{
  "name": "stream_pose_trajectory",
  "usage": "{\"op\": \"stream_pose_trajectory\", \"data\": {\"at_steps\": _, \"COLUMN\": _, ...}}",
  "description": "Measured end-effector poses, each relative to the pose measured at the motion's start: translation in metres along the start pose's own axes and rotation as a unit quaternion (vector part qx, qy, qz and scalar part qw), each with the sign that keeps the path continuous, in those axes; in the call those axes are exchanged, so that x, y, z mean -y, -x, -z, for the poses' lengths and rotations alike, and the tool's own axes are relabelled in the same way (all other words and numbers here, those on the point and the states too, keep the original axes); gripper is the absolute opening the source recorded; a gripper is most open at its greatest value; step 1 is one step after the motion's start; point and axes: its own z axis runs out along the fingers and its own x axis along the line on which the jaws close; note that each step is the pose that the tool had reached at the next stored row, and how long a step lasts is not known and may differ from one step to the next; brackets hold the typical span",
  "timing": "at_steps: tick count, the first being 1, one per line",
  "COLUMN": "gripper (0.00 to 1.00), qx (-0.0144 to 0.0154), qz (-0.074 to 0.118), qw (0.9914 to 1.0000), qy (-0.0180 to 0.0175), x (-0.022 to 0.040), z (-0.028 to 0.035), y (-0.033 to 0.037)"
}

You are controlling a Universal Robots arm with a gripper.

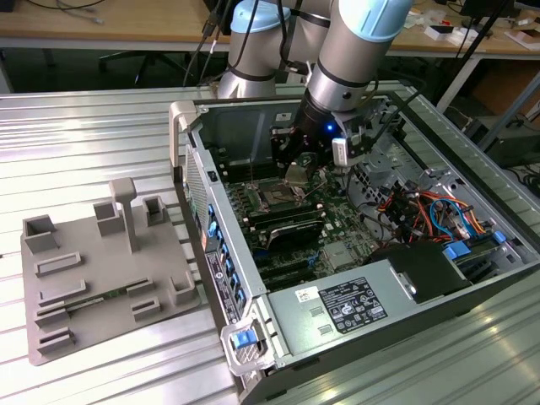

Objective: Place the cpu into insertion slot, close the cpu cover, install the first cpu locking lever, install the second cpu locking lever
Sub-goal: 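Place the cpu into insertion slot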

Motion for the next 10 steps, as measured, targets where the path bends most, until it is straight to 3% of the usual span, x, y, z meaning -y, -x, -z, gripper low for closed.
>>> {"op": "stream_pose_trajectory", "data": {"at_steps": 10, "gripper": 0.55, "qx": 0.0018, "qz": -0.02, "qw": 0.99981, "qy": 0.0004, "x": 0.0, "z": -0.0003, "y": 0.0}}
